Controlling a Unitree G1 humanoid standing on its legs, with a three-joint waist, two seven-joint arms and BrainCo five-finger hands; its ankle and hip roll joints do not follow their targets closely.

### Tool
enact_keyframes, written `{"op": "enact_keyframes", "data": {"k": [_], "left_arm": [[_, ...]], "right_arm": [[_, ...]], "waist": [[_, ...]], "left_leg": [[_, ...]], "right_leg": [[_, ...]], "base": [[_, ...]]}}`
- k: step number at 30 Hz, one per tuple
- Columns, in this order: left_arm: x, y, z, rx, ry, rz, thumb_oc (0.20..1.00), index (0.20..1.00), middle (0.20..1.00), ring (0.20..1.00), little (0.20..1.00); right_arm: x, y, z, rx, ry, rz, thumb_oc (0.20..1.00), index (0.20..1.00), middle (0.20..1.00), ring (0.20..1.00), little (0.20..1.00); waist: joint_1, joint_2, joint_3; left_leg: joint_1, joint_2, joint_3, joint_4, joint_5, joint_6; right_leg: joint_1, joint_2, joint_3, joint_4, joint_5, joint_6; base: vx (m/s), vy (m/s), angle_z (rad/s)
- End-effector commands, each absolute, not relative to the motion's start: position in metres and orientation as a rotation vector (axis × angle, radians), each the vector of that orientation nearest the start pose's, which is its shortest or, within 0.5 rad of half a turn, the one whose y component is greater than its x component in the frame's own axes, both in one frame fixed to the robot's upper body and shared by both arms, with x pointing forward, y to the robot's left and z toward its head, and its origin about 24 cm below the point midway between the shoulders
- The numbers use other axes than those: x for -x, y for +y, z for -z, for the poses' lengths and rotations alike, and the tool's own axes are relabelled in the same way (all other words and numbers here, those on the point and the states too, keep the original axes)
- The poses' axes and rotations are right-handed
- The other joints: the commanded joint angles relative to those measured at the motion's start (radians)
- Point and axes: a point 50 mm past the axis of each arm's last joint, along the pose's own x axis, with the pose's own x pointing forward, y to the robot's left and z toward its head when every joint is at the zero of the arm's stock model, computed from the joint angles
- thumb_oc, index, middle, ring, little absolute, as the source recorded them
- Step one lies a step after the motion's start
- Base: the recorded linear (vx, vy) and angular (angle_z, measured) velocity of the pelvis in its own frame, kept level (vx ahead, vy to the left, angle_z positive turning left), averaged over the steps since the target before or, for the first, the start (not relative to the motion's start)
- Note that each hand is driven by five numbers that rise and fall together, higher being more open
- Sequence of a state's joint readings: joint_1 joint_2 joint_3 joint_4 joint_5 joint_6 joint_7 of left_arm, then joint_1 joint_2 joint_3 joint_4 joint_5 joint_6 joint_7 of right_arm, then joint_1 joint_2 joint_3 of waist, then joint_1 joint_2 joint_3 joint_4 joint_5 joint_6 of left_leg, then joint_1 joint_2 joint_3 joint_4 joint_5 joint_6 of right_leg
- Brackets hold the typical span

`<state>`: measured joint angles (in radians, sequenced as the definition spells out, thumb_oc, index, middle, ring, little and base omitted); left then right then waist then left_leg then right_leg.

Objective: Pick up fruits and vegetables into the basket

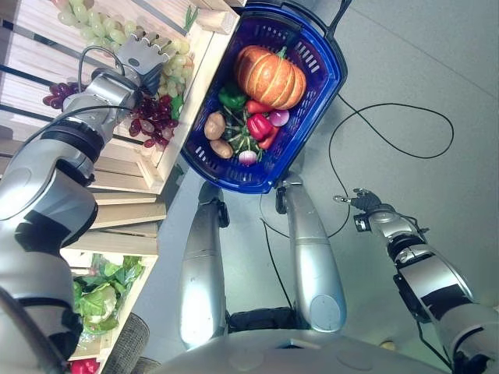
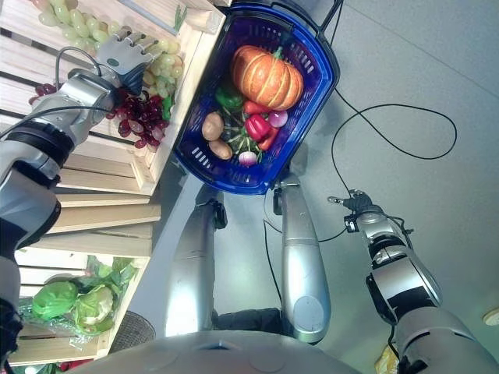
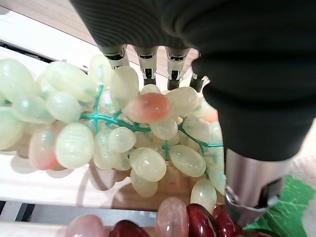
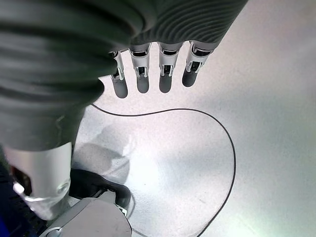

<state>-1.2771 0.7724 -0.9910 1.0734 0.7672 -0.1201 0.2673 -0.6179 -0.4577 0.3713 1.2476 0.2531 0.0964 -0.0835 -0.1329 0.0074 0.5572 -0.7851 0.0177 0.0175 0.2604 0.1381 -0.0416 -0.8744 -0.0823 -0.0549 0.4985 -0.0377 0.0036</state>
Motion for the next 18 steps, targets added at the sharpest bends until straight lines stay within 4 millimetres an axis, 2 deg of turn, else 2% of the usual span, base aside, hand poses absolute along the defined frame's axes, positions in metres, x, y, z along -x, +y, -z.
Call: {"op": "enact_keyframes", "data": {"k": [1,8,18], "left_arm": [[-0.406,0.262,-0.244,-2.072,-0.233,-0.263,1.0,1.0,1.0,1.0,1.0],[-0.406,0.26,-0.246,-2.093,-0.298,-0.309,1.0,1.0,1.0,1.0,1.0],[-0.405,0.266,-0.23,-2.09,-0.262,-0.324,1.0,1.0,1.0,1.0,1.0]], "right_arm": [[-0.288,-0.293,0.035,0.503,0.782,0.232,1.0,1.0,1.0,1.0,1.0],[-0.292,-0.291,0.032,0.497,0.765,0.23,1.0,1.0,1.0,1.0,1.0],[-0.298,-0.288,0.027,0.501,0.745,0.225,1.0,1.0,1.0,1.0,1.0]], "waist": [[0.015,-0.035,-0.037],[0.019,-0.039,-0.037],[0.019,-0.049,-0.037]], "left_leg": [[-0.045,0.005,-0.017,0.19,-0.143,-0.01],[-0.068,-0.001,-0.026,0.193,-0.142,-0.011],[-0.092,-0.002,-0.029,0.191,-0.139,-0.013]], "right_leg": [[0.022,0.047,0.018,-0.091,0.068,0.058],[0.001,0.051,0.019,-0.088,0.071,0.059],[-0.021,0.055,0.019,-0.09,0.074,0.059]], "base": [[0.0,0.0,0.0],[0.0,0.001,0.0],[0.0,0.003,0.01]]}}
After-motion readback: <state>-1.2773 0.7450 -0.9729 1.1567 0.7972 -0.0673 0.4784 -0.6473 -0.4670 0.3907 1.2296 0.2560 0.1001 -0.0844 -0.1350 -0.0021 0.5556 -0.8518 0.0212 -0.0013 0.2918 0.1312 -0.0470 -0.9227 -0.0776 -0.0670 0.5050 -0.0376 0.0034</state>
